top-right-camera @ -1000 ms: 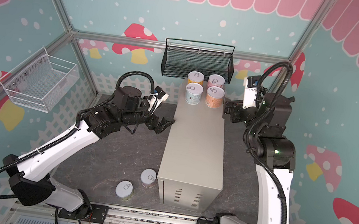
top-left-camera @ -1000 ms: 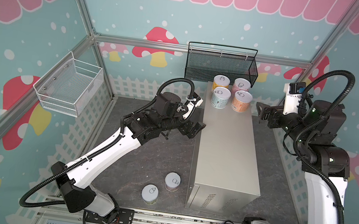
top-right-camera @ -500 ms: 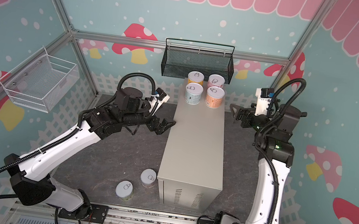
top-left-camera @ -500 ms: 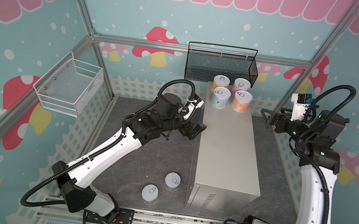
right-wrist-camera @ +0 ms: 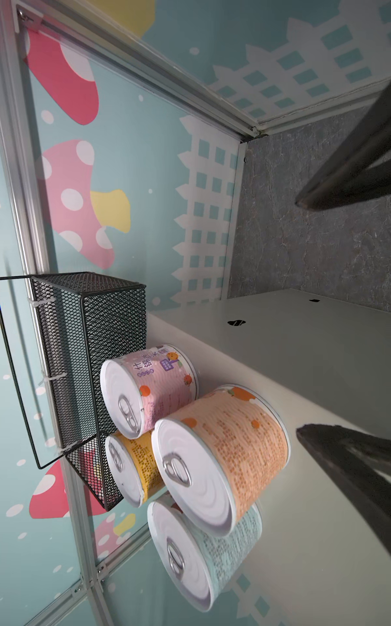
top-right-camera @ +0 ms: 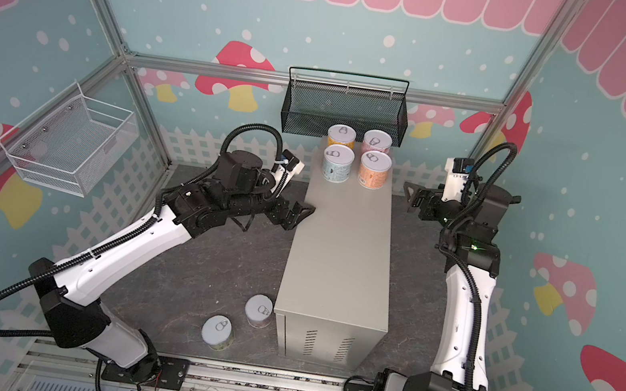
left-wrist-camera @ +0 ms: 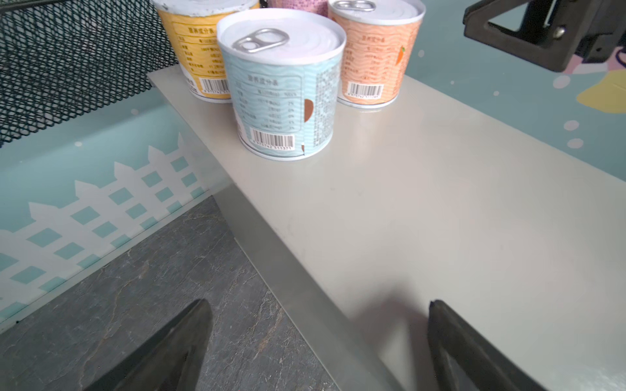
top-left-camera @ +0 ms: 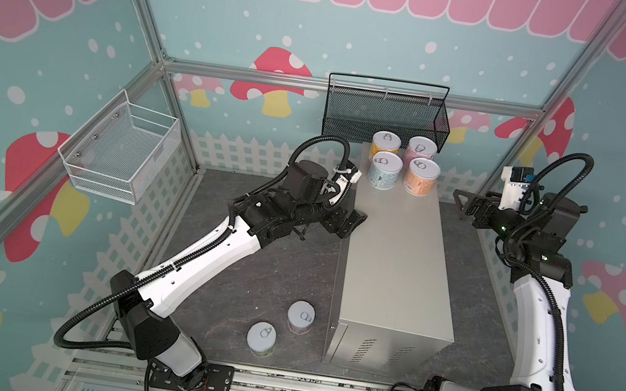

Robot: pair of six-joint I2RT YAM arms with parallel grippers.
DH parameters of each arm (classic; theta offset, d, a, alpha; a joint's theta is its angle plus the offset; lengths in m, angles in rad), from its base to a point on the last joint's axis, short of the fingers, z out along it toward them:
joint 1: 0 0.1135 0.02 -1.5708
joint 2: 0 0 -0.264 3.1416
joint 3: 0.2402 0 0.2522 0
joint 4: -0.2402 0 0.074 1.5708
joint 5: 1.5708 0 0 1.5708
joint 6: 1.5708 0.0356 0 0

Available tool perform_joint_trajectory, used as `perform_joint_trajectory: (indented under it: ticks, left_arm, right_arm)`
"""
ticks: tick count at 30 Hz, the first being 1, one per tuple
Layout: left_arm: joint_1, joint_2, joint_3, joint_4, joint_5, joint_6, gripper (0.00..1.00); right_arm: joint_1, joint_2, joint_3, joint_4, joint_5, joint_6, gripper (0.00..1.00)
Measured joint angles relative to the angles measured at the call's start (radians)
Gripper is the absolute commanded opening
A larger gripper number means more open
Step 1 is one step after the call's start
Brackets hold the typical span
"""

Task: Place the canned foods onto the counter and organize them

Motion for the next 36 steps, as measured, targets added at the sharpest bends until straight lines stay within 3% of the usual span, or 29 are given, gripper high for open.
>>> perform_joint_trajectory:
  ticks: [14, 36]
  left_arm:
    - [0.01, 0.033, 0.026, 0.008, -0.032, -0.074, 0.99]
    - [0.01, 0.033, 0.003, 0.046, -0.031, -0.082, 0.99]
  right_arm:
    - [0.014, 0.129, 0.0, 0.06, -0.033, 0.014, 0.99]
    - [0.079, 0.166, 0.081, 0.056, -0.018, 0.002, 0.99]
